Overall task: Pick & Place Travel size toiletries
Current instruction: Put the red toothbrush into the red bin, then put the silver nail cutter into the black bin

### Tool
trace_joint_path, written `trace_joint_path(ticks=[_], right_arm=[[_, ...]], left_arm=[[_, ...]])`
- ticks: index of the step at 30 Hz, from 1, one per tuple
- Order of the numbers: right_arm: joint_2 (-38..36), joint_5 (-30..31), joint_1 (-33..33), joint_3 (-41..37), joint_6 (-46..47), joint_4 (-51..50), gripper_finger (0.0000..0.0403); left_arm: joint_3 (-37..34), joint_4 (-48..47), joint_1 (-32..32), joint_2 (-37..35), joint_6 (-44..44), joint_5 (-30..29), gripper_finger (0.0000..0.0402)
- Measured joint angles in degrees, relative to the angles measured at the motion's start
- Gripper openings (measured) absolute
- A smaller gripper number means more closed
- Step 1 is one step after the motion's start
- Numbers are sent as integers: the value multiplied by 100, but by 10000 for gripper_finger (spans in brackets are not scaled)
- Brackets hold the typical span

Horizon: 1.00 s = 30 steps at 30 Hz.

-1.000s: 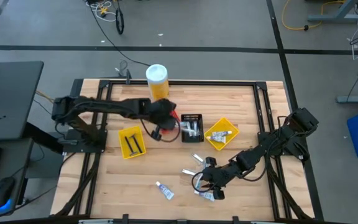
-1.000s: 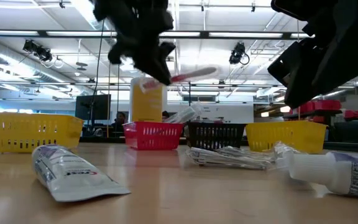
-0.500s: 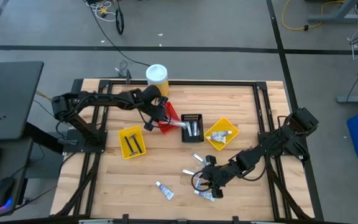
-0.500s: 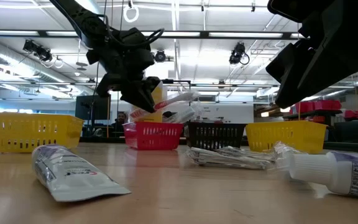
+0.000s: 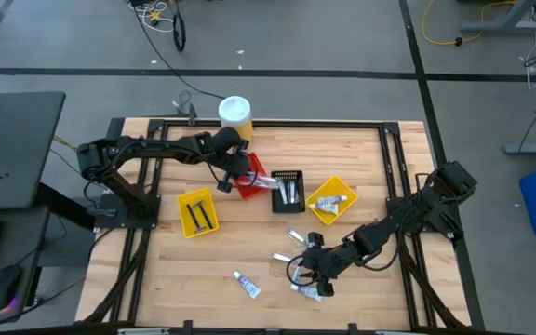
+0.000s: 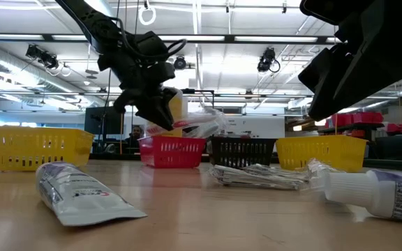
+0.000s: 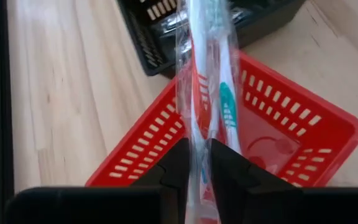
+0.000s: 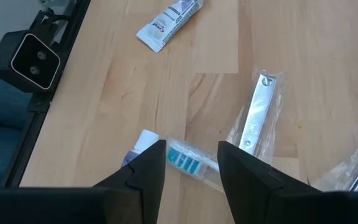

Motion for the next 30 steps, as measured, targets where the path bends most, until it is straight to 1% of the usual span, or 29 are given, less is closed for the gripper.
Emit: trace_joint_path(ticks=[3, 6, 9, 12, 16, 19, 22, 26, 28, 30], right_arm=[[0, -1, 0, 0, 0, 0, 153], [0, -2, 0, 0, 0, 0, 154], [0, -2, 0, 0, 0, 0, 153], [0, -2, 0, 0, 0, 0, 153], [0, -4, 0, 0, 0, 0, 153], [0, -2, 0, 0, 0, 2, 152], [0, 154, 0, 0, 0, 11, 152], [0, 513, -24, 0, 0, -1, 152], [0, 716, -57, 0, 58, -9, 153], [0, 826, -107, 0, 107, -9, 159]], left_arm=[[0, -1, -14, 0, 217, 0, 72], [0, -76, -14, 0, 239, -3, 84], [0, -186, -14, 0, 266, -60, 102], [0, -289, -15, 0, 351, -246, 124], [1, -109, -38, 0, 435, -290, 148], [7, 96, -165, -29, 376, -350, 157], [89, 162, -373, -124, 99, -415, 156], [136, 128, -695, -364, -270, -427, 145], [137, 116, -855, -574, -801, -425, 137], [144, 128, -1019, -780, -1585, -427, 130]])
